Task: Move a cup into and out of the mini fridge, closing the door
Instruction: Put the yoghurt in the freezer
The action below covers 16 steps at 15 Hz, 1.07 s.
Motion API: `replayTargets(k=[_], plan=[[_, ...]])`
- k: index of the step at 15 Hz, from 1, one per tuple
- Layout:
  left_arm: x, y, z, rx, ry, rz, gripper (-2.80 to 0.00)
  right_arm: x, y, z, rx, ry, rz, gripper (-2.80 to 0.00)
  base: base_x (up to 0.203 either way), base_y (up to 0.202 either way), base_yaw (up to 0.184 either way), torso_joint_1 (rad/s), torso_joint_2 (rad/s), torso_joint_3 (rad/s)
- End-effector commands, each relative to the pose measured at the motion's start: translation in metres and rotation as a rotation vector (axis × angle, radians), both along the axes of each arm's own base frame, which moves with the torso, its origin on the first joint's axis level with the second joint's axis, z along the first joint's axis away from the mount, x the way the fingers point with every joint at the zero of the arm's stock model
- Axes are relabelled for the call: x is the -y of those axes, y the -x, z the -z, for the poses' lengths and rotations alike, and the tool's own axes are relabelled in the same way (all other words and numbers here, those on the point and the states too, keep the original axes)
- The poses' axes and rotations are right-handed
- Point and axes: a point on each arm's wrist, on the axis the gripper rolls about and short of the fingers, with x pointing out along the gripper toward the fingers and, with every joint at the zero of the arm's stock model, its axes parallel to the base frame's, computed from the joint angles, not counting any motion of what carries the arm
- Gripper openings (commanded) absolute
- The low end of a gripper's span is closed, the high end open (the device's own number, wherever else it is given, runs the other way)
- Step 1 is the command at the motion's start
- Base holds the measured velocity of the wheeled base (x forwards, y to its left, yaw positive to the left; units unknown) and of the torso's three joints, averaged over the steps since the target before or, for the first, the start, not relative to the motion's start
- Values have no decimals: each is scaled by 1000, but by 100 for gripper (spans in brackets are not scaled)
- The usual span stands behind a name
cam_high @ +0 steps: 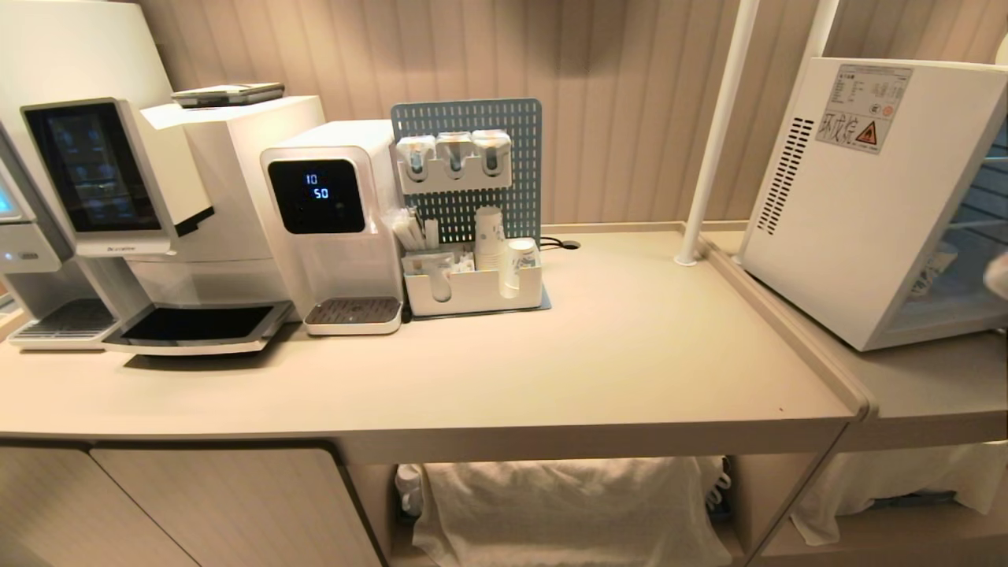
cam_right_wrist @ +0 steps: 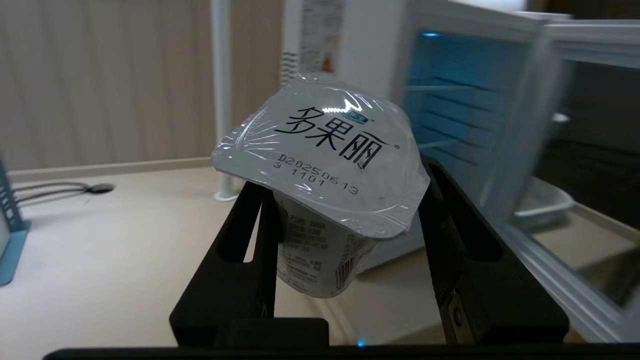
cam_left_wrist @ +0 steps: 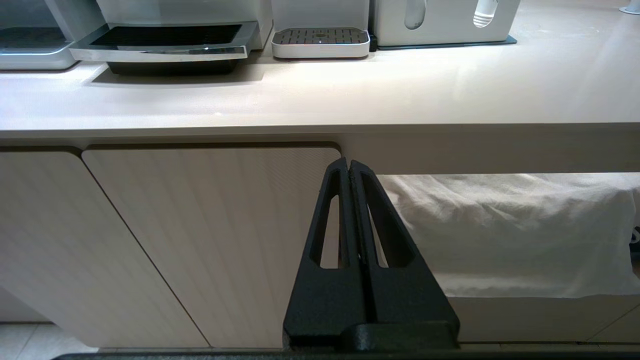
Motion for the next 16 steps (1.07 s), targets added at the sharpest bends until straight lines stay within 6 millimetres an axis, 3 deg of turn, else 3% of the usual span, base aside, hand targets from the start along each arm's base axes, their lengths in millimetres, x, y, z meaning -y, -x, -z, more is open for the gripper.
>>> replayTargets(k=[1, 4, 6, 8, 11, 16], plan=[[0, 0, 0, 0, 0, -1, -280, 25, 84, -8, 192, -61, 71, -280, 0, 0, 0, 0, 0, 0], [0, 0, 0, 0, 0, -1, -280, 38, 155, 29, 234, -46, 156, -280, 0, 0, 0, 0, 0, 0], [0, 0, 0, 0, 0, -1, -280, 38, 177, 60, 264, -60, 140, -280, 0, 0, 0, 0, 0, 0], [0, 0, 0, 0, 0, -1, -280, 31, 170, 94, 149, -67, -87, -280, 0, 0, 0, 0, 0, 0], [0, 0, 0, 0, 0, -1, -280, 22, 156, 138, -257, -154, -415, -280, 0, 0, 0, 0, 0, 0], [0, 0, 0, -2, -5, -3, -280, 21, 155, 144, -319, -153, -437, -280, 0, 0, 0, 0, 0, 0]])
